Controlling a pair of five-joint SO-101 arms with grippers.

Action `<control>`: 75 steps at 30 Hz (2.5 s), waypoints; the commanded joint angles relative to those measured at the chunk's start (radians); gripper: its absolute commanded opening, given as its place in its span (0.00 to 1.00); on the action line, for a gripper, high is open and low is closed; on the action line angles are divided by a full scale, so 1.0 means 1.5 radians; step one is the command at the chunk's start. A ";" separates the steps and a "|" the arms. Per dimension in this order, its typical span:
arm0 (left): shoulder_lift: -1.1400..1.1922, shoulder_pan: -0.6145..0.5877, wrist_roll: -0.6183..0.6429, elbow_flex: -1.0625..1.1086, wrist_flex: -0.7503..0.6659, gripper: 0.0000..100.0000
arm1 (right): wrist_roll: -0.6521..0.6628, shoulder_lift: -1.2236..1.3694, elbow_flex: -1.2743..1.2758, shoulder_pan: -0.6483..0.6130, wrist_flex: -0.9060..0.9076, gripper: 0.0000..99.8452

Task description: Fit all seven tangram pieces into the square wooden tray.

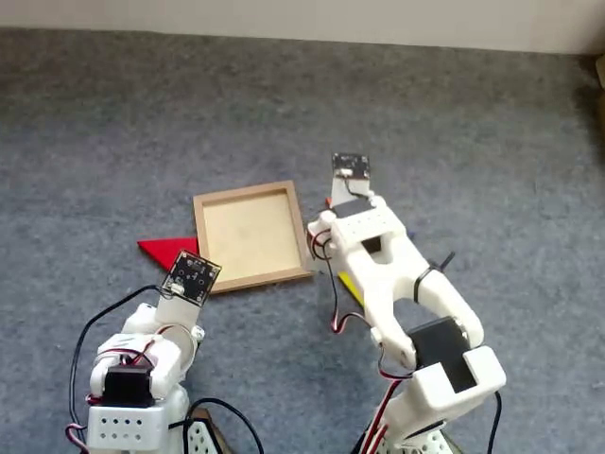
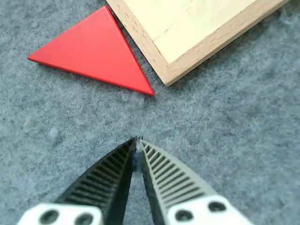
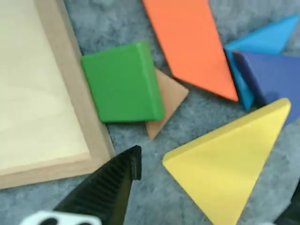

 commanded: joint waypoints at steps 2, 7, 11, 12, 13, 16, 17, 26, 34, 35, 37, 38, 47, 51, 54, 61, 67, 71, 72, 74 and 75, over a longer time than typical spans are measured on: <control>0.006 0.005 -0.001 0.013 0.003 0.01 | -0.009 -0.008 0.009 0.018 -0.021 0.46; 0.006 0.005 -0.001 0.013 0.003 0.01 | -0.008 -0.008 0.009 0.052 -0.021 0.46; 0.006 0.005 -0.001 0.013 0.003 0.01 | -0.006 -0.008 0.018 0.054 -0.022 0.41; 0.006 0.005 -0.001 0.013 0.003 0.01 | -0.005 -0.008 0.020 0.054 -0.022 0.38; 0.006 0.005 -0.001 0.013 0.003 0.01 | -0.005 -0.009 0.021 0.054 -0.022 0.36; 0.006 0.005 -0.001 0.013 0.003 0.01 | -0.005 -0.009 0.022 0.054 -0.022 0.35; 0.006 0.005 -0.001 0.013 0.003 0.01 | -0.005 -0.009 0.022 0.054 -0.022 0.35; 0.006 0.005 -0.001 0.013 0.003 0.01 | -0.005 -0.011 0.021 0.047 -0.017 0.35; 0.006 0.005 -0.001 0.013 0.003 0.01 | -0.005 -0.011 0.020 0.016 0.025 0.35; 0.006 0.005 -0.001 0.013 0.003 0.01 | -0.005 -0.013 0.020 0.012 0.031 0.35; 0.006 0.005 -0.001 0.013 0.003 0.01 | -0.005 -0.013 0.020 0.010 0.034 0.35; 0.006 0.005 -0.001 0.013 0.003 0.01 | -0.005 -0.011 0.020 0.010 0.034 0.35; 0.006 0.005 -0.001 0.013 0.003 0.01 | -0.004 -0.011 0.021 0.020 0.030 0.35; 0.006 0.005 -0.001 0.013 0.003 0.01 | -0.004 -0.010 0.020 0.040 -0.005 0.35; 0.006 0.005 -0.001 0.013 0.003 0.01 | -0.003 -0.010 0.025 0.042 -0.008 0.35; 0.006 0.005 -0.001 0.013 0.003 0.01 | 0.027 -0.012 0.026 0.042 -0.008 0.35; 0.006 0.005 -0.001 0.013 0.003 0.01 | 0.029 -0.016 0.022 0.042 -0.008 0.24; 0.006 0.005 -0.001 0.013 0.003 0.01 | 0.029 -0.017 0.021 0.039 -0.007 0.23; 0.006 0.005 -0.001 0.013 0.003 0.01 | 0.029 -0.017 0.021 0.039 -0.007 0.23; 0.006 0.005 -0.001 0.013 0.003 0.01 | 0.029 -0.018 0.021 0.038 -0.007 0.22; 0.006 0.005 -0.001 0.013 0.003 0.01 | 0.029 -0.018 0.021 0.037 -0.005 0.22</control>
